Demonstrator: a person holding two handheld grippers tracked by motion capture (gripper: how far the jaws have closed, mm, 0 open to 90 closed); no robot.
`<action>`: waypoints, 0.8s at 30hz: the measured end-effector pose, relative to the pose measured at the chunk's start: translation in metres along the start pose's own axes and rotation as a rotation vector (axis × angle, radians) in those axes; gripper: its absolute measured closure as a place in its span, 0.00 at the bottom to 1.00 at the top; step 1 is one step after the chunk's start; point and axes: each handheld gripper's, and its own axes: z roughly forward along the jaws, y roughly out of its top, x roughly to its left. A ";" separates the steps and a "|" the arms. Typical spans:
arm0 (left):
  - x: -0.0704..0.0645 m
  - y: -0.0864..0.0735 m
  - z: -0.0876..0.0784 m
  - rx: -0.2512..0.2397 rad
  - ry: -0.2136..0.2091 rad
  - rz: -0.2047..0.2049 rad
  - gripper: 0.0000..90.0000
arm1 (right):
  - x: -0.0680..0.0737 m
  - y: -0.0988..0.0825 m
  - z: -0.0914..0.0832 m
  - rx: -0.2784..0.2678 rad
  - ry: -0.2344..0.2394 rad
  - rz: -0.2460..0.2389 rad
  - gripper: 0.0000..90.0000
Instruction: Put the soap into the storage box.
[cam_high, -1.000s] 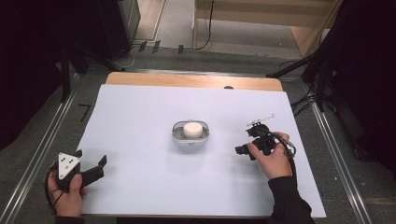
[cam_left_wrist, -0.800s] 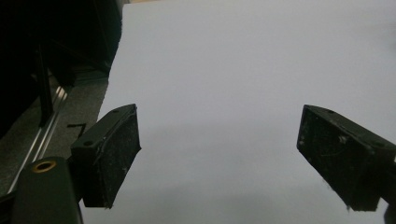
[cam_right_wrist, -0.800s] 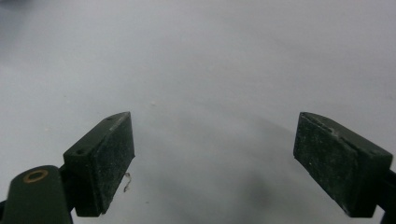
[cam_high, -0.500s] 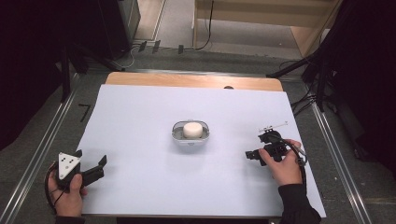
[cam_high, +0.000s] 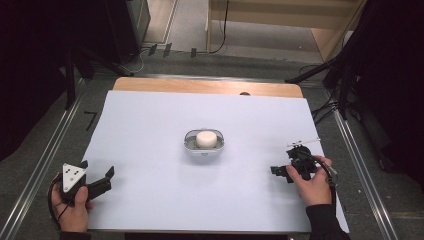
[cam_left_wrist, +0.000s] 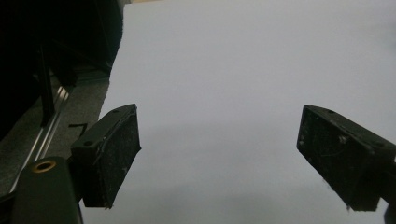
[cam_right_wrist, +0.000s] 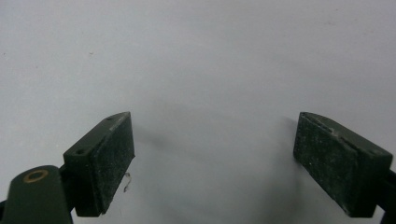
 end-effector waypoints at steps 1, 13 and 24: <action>0.000 0.000 0.000 -0.001 -0.001 0.000 0.15 | -0.002 -0.002 -0.002 -0.008 0.000 0.001 0.14; 0.000 0.000 0.000 0.002 -0.003 -0.002 0.15 | -0.013 -0.021 -0.014 -0.109 0.001 0.004 0.12; 0.001 0.000 0.000 0.000 -0.007 -0.007 0.15 | -0.019 -0.039 -0.020 -0.202 -0.016 -0.008 0.12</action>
